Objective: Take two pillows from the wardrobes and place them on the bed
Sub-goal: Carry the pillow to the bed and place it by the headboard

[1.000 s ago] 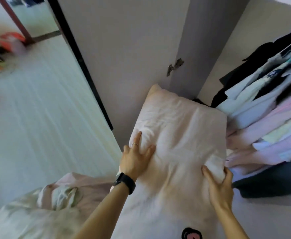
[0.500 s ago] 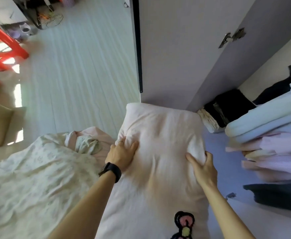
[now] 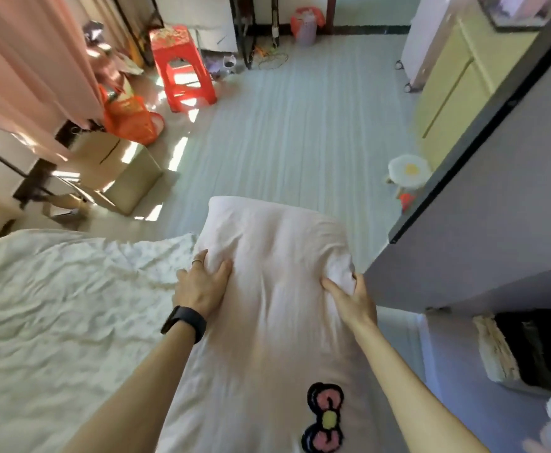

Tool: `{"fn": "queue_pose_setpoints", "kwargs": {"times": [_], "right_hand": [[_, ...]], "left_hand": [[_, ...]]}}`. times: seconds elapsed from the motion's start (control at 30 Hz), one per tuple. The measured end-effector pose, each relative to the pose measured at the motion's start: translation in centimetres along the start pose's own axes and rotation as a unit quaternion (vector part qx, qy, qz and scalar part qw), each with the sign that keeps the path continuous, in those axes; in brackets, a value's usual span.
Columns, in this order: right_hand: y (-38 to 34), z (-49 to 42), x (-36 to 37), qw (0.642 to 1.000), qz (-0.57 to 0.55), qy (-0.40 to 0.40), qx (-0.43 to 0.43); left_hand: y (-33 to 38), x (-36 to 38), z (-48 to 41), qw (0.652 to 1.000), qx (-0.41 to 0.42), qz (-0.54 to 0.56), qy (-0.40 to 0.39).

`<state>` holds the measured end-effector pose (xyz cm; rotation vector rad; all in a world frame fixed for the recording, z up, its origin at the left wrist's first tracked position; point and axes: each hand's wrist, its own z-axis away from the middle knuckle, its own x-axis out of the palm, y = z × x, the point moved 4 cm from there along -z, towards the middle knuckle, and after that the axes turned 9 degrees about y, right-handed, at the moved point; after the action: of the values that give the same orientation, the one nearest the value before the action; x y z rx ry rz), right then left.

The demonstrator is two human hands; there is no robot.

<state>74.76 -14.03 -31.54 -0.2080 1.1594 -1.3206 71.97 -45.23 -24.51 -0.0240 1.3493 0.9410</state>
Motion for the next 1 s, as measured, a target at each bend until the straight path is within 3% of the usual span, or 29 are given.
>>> {"fn": "queue_pose_setpoints", "kwargs": {"times": [0.37,0.53,0.77,1.0], "right_hand": [[-26.5,-6.8,7.4,0.971,0.054,0.006,-0.231],[-36.3,-9.8,11.0,0.943,0.108,0.01,-0.315],[-48.6,-18.2,16.7,0.91,0.092,0.024,-0.404],[-61.7,-28.7,25.6,0.876,0.12,-0.056,-0.464]], "left_hand": [[4.4,-9.9,-13.5,0.972,-0.029,0.174,0.153],[9.5,-12.1,-18.8,0.961,-0.028,0.156,0.225],[16.5,-12.4,-30.2,0.942,-0.059,0.167,0.286],[21.5,-12.9,-43.1,0.905,-0.145,0.201,0.347]]}}
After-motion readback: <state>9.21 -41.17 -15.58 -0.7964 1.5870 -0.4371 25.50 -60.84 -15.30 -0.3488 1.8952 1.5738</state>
